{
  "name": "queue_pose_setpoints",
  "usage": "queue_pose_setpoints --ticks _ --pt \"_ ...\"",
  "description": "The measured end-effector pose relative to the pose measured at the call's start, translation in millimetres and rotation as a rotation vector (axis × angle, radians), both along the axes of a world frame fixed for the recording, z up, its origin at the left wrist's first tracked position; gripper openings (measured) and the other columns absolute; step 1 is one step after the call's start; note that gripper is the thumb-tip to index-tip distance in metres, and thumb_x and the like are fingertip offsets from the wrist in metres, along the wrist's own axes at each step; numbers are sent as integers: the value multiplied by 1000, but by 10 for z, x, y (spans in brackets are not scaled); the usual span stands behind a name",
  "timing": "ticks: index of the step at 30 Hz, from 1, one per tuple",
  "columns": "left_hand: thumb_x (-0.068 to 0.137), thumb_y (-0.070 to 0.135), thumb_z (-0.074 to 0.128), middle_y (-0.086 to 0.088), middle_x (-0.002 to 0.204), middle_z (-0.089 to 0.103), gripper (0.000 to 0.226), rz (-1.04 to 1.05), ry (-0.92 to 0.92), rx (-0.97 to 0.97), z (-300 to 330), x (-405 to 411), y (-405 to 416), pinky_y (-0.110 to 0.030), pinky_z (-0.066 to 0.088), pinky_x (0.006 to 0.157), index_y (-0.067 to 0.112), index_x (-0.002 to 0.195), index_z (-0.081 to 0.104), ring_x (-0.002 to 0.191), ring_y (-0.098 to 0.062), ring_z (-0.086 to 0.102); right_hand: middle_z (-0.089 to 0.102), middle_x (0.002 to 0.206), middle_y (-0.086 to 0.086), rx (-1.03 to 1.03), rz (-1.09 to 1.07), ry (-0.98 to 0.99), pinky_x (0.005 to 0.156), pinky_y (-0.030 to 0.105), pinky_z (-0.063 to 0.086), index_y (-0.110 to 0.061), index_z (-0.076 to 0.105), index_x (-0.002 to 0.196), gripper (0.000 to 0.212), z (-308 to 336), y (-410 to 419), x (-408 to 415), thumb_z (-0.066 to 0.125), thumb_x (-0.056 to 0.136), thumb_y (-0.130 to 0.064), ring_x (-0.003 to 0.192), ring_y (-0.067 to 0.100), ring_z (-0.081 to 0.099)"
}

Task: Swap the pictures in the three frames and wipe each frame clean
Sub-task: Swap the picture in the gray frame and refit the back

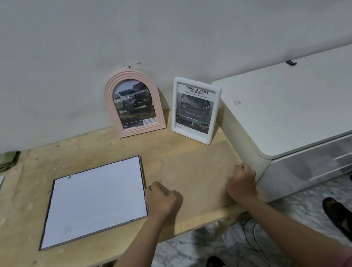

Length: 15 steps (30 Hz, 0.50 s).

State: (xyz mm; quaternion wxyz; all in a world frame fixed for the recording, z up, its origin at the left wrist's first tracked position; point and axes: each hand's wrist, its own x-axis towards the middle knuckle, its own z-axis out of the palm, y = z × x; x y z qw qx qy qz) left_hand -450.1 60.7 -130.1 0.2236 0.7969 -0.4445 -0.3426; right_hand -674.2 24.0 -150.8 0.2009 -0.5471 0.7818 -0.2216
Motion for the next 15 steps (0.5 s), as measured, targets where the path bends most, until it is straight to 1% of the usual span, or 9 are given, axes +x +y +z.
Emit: queue_pose_setpoints --ticks 2,4,5,7,8,9,10,12,15 --pt "84 22 59 -16 132 42 48 -12 3 -8 7 1 23 -34 36 96 7 127 46 120 -33 42 55 99 34 3 -8 -5 72 46 44 12 57 81 27 -6 4 27 44 63 -3 84 48 50" --pt "84 22 57 -16 127 48 44 -8 0 -40 15 20 45 -32 38 92 3 124 49 117 -33 47 57 98 35 -6 40 -15 72 48 48 12 60 86 35 -38 -21 86 46 57 -2 80 48 53" --pt "84 22 56 -17 120 52 42 -7 -6 -70 23 34 56 -33 41 90 -1 119 52 114 -34 51 56 105 34 -46 71 -1 77 50 49 11 62 93 40 -57 -36 132 46 59 -4 86 49 54" --pt "84 19 54 -21 113 57 38 21 -21 -130 44 89 75 -35 43 88 -5 112 56 109 -36 54 51 124 28 -68 142 3 91 51 45 7 59 112 47 -32 -69 281 44 70 -8 109 48 47" --pt "86 16 55 -19 115 57 35 44 -20 -157 80 115 89 -30 41 90 -4 115 58 111 -33 54 48 130 23 -52 187 -9 96 48 42 4 56 118 48 5 -81 367 43 74 -10 117 43 42" --pt "88 13 55 -16 118 56 33 74 -22 -192 123 167 113 -24 37 92 -2 117 58 113 -29 53 47 132 19 -51 238 -18 100 46 40 1 54 122 49 30 -93 476 42 77 -13 121 40 40" --pt "89 11 55 -15 119 56 31 109 -27 -238 158 251 139 -23 37 92 0 118 59 113 -28 54 48 131 16 -61 300 -21 102 44 39 -1 53 123 49 60 -111 609 42 78 -14 122 36 40" --pt "89 9 54 -14 118 56 29 144 -41 -299 218 426 183 -30 42 94 1 117 59 111 -28 55 50 129 11 -82 420 -26 104 42 38 -5 52 125 47 111 -139 840 43 81 -14 121 30 41" --pt "89 9 53 -16 122 53 33 177 -105 -288 253 851 275 -38 44 96 3 121 57 113 -30 54 50 129 6 -92 576 -27 106 41 36 -8 49 130 45 167 -188 1253 46 85 -16 122 24 42"
